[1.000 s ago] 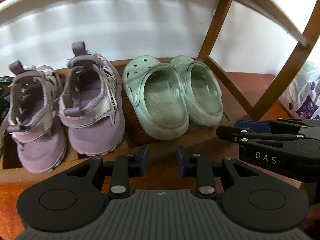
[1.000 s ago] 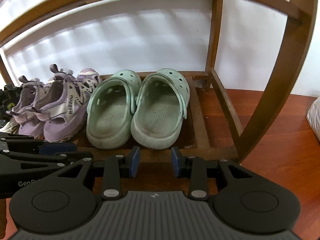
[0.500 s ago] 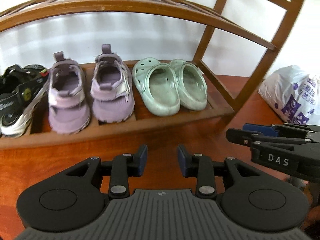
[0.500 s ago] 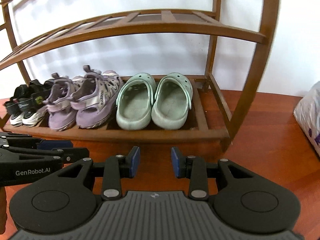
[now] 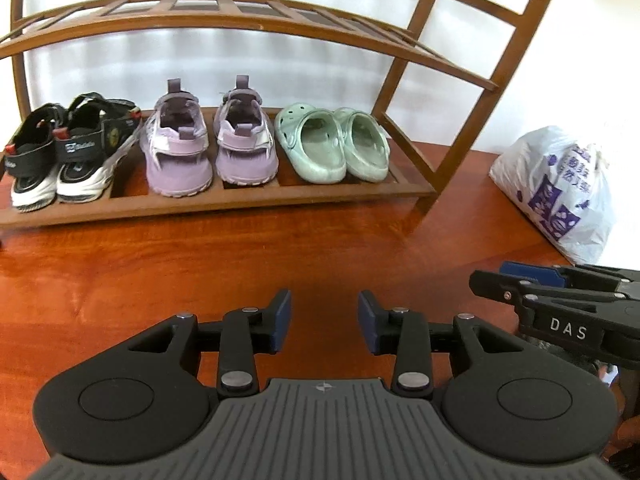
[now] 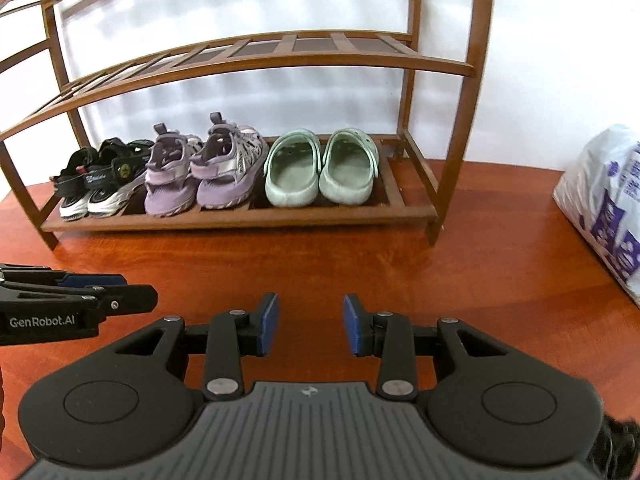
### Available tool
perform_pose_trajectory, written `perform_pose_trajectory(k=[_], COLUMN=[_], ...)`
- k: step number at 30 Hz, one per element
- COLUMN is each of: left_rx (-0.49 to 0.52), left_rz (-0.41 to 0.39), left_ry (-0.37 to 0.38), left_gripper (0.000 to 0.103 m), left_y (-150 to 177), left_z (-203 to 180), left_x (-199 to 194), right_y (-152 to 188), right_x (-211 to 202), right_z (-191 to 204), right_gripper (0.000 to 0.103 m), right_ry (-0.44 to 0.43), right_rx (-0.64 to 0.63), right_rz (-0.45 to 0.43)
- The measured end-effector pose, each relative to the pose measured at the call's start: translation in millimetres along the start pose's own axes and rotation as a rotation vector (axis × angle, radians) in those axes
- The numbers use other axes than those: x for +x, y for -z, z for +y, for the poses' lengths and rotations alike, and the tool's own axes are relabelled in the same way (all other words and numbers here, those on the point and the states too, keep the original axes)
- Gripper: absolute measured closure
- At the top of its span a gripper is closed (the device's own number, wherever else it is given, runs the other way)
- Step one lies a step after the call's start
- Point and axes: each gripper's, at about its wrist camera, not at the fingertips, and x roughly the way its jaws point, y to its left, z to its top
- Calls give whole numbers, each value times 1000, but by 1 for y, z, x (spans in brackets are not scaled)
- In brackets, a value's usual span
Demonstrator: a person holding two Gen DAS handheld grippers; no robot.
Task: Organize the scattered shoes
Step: 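Withdraw both tools and move them toward the blue slides on the floor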
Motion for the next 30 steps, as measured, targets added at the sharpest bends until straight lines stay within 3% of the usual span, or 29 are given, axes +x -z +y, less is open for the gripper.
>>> perform_pose_trajectory(k=[14, 30], left_rx=[-47, -17], left_rz=[21, 85], left_ry=[-33, -200], left_gripper=[51, 50], left_y=[69, 131], left_z=[8, 0], left_x=[-60, -52], right_y=[79, 163], right_x=[-83, -79], right_z=[19, 24], right_gripper=[57, 57], right_ry=[43, 20], right_rx=[31, 66], right_rz=[35, 140])
